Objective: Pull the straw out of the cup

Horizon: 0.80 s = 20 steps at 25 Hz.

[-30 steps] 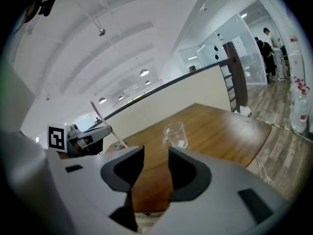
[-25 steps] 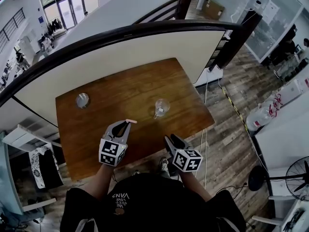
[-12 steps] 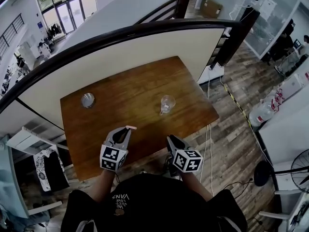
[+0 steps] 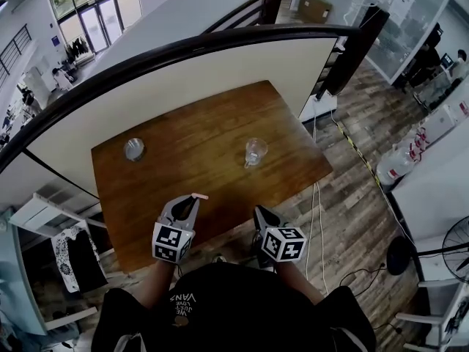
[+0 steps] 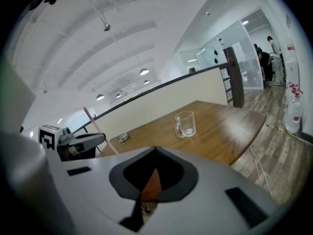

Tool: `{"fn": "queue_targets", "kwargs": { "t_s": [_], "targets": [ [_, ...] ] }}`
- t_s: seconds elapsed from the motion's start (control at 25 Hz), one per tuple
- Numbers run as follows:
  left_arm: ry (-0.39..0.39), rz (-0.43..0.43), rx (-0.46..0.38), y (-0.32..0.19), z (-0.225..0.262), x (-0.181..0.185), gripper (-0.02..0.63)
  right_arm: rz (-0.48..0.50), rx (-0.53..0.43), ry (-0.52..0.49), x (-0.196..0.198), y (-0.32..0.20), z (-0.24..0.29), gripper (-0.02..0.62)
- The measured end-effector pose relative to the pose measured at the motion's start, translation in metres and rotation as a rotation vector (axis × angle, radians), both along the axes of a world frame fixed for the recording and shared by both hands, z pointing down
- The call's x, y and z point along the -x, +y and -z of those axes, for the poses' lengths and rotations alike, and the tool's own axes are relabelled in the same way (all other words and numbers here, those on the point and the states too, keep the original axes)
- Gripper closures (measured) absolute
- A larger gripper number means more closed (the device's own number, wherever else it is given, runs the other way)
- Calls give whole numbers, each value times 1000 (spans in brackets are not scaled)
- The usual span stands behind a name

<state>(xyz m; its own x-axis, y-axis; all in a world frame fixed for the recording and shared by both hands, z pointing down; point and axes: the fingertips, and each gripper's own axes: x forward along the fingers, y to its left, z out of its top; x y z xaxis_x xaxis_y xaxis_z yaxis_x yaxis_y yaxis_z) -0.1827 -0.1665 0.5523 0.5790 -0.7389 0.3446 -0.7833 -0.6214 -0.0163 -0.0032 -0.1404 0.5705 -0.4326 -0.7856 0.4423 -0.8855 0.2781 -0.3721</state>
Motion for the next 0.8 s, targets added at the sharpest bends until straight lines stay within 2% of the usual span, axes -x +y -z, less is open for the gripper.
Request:
{"fn": "queue_targets", "kwargs": {
  "t_s": [0.8],
  "targets": [
    [27,-10,-5,3,-3,-3,566,5,-15,22,4,3,0,583]
  ]
}}
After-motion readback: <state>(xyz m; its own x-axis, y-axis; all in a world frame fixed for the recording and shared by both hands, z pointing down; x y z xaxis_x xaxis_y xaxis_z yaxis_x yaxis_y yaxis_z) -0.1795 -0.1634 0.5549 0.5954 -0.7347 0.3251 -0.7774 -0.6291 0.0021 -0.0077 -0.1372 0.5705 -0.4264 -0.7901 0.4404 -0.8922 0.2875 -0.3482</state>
